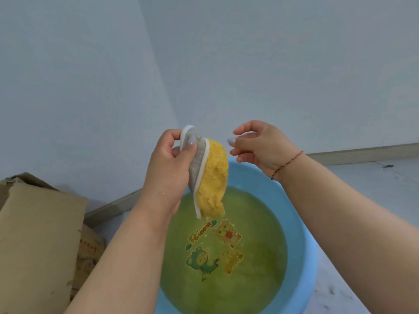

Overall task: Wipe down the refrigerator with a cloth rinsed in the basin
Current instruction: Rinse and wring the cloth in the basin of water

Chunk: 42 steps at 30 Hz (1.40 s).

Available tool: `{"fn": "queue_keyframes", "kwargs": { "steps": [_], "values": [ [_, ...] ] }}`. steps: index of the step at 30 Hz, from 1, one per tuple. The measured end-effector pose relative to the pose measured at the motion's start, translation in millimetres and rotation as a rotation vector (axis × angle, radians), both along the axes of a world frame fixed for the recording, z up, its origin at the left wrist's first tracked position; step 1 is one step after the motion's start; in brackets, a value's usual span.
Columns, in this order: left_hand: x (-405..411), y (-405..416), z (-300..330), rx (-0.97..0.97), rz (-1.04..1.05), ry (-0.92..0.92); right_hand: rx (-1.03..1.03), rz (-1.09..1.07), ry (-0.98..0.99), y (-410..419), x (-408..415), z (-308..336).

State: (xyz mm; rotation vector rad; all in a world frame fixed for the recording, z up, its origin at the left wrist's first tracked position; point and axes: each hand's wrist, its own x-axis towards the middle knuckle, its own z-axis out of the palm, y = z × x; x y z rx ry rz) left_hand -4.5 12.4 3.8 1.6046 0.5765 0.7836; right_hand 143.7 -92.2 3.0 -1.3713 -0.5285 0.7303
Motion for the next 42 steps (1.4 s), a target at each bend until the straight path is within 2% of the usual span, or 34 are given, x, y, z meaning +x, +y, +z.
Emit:
{"fn": "queue_keyframes", "kwargs": {
  "steps": [2, 4, 7, 10, 15, 18, 21, 23, 27, 29, 35, 42],
  "values": [
    [0, 0, -2, -0.006, 0.027, 0.019, 0.023, 0.006, -0.030, 3, -3, 4],
    [1, -1, -2, -0.011, 0.025, 0.038, -0.053, 0.030, -0.141, 8, -10, 5],
    [4, -8, 4, -0.127, -0.067, 0.003, -0.139, 0.033, -0.260, 17, -20, 0],
    [10, -10, 13, -0.235, -0.124, 0.043, -0.160, -0.001, -0.231, 16, -13, 2],
    [19, -10, 45, -0.234, -0.103, 0.161, -0.352, -0.119, -0.275, 13, -5, 32],
    [20, -9, 74, -0.165, -0.092, 0.234, -0.315, -0.264, -0.100, 11, 4, 58],
    [21, -8, 105, -0.142, -0.020, 0.252, -0.286, -0.284, 0.137, -2, 11, 92],
    [22, -9, 130, -0.154, 0.033, 0.239, -0.328, -0.263, 0.106, -19, 16, 114],
    [22, -11, 193, -0.258, 0.184, 0.206, -0.347, -0.484, 0.177, -67, 46, 163],
    [24, -13, 226, -0.246, 0.225, 0.232, -0.382, -0.546, 0.136, -91, 60, 197],
    [70, -49, 332, -0.025, 0.161, 0.318, -0.357, -0.632, -0.079, -143, 80, 312],
    [141, -135, 420, -0.154, -0.071, 0.451, -0.286, -0.709, -0.151, -196, 85, 413]
  ]
}}
